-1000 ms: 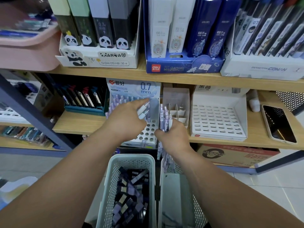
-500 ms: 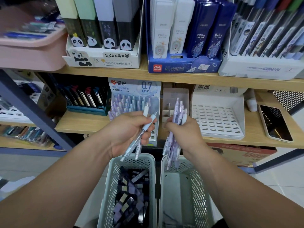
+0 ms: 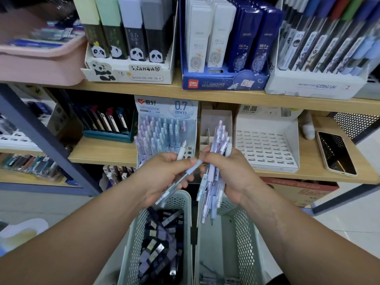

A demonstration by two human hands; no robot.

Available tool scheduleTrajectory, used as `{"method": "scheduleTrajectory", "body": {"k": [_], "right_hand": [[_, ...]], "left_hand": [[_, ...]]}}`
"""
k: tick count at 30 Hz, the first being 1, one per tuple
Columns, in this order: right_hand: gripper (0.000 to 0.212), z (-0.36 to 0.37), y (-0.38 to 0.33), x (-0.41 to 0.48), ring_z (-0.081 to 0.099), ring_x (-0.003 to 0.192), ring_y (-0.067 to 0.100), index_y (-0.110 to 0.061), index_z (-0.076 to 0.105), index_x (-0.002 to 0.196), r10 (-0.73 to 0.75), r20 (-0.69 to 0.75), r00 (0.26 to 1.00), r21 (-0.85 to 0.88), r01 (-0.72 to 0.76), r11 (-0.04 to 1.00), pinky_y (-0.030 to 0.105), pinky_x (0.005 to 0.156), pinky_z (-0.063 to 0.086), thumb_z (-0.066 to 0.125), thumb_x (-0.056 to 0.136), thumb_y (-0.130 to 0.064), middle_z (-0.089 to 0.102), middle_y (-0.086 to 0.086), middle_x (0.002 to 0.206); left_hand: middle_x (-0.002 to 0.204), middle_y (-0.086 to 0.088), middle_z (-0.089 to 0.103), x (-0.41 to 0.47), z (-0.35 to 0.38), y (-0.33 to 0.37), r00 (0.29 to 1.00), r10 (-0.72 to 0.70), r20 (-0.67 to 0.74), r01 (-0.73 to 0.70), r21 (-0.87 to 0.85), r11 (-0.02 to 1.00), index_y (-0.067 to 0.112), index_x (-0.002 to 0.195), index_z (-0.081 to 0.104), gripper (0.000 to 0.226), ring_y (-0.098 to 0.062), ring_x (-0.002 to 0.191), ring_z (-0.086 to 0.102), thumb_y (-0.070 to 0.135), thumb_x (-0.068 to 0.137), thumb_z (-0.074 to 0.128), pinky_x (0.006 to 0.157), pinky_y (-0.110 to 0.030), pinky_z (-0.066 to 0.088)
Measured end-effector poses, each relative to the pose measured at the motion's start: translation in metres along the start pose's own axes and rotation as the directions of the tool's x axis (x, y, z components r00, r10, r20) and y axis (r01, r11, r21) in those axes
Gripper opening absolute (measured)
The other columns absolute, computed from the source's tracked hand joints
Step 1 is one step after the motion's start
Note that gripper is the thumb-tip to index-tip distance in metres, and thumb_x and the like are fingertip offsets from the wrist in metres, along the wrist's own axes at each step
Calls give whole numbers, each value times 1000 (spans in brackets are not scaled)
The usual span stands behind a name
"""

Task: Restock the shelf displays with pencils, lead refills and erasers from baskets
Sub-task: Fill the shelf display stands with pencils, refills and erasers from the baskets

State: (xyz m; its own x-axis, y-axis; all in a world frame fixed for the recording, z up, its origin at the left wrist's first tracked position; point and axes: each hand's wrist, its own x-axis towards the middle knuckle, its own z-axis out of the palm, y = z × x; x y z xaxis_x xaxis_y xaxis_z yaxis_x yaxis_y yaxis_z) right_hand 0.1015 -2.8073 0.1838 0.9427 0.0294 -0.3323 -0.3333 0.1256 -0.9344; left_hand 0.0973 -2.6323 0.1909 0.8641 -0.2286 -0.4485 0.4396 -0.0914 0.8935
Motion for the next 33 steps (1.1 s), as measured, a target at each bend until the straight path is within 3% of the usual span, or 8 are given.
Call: {"method": "scheduleTrajectory", "body": {"k": [4, 7, 9, 13, 15, 19, 27, 33], "right_hand": [[12, -8, -14, 5, 65, 61, 17, -9, 69, 89, 6, -143, 990, 192, 22, 981, 29, 60, 58, 69, 87, 2, 69, 6, 72], [13, -14, -19, 10, 66, 60, 14, -11, 69, 91, 20, -193, 981, 271, 34, 962, 26, 56, 56, 68, 88, 2, 71, 6, 74], [13, -15, -19, 13, 66, 59, 13, -12, 69, 91, 36, -186, 982, 313, 24, 950, 25, 54, 55, 68, 88, 1, 71, 6, 74], [15, -17, -17, 17, 63, 59, 15, -13, 70, 92, 44, -155, 987, 318, 8, 948, 33, 65, 58, 66, 89, 1, 68, 5, 71], [17, -18, -16, 17, 60, 57, 17, -11, 70, 93, 38, -121, 992, 297, -1, 955, 33, 65, 56, 64, 89, 5, 66, 5, 69], [20, -15, -12, 17, 58, 58, 19, -9, 72, 95, 31, -88, 996, 129, -19, 991, 32, 62, 51, 66, 85, 8, 66, 6, 70], [21, 4, 5, 8, 64, 64, 23, -12, 73, 91, 62, 25, 998, -91, -60, 994, 47, 76, 51, 74, 81, 6, 74, 12, 80], [22, 19, 16, 3, 65, 61, 17, -11, 70, 92, 9, 64, 998, -284, 9, 959, 31, 67, 57, 73, 80, 7, 72, 4, 75]], "left_hand": [[82, -11, 76, 1, -16, 2, 982, -53, -183, 67, 72, 995, 3, 105, 69, 32, -13, 52, 53, 32, 93, 68, 43, -23, 39], [77, -13, 75, -1, -21, 2, 971, -124, -204, 106, -95, 990, 2, 112, 60, 33, -11, 45, 47, 21, 89, 74, 38, -20, 30], [76, -13, 74, -4, -22, 4, 973, -148, -175, 107, -226, 968, 1, 102, 64, 24, -7, 44, 45, 12, 84, 76, 35, -16, 29], [82, -12, 74, -8, -23, 10, 976, -117, -186, 38, -380, 924, 3, 92, 69, 14, -4, 45, 42, 7, 80, 75, 36, -12, 28], [85, -16, 75, -10, -25, 12, 966, -68, -249, -30, -371, 928, 2, 92, 70, 13, -5, 45, 42, 3, 80, 75, 37, -13, 28], [87, -16, 75, -8, -31, 12, 894, 82, -440, -176, -177, 968, 3, 94, 72, 16, -8, 45, 45, -2, 79, 78, 40, -17, 37], [84, -13, 73, -6, -35, 16, 810, 87, -579, -280, -253, 926, 4, 95, 69, 11, -10, 41, 43, 4, 85, 74, 37, -19, 33], [85, -9, 73, -1, -28, 19, 779, 133, -613, -324, -212, 922, 7, 90, 68, 9, -13, 43, 44, 13, 88, 75, 40, -20, 37]]}}
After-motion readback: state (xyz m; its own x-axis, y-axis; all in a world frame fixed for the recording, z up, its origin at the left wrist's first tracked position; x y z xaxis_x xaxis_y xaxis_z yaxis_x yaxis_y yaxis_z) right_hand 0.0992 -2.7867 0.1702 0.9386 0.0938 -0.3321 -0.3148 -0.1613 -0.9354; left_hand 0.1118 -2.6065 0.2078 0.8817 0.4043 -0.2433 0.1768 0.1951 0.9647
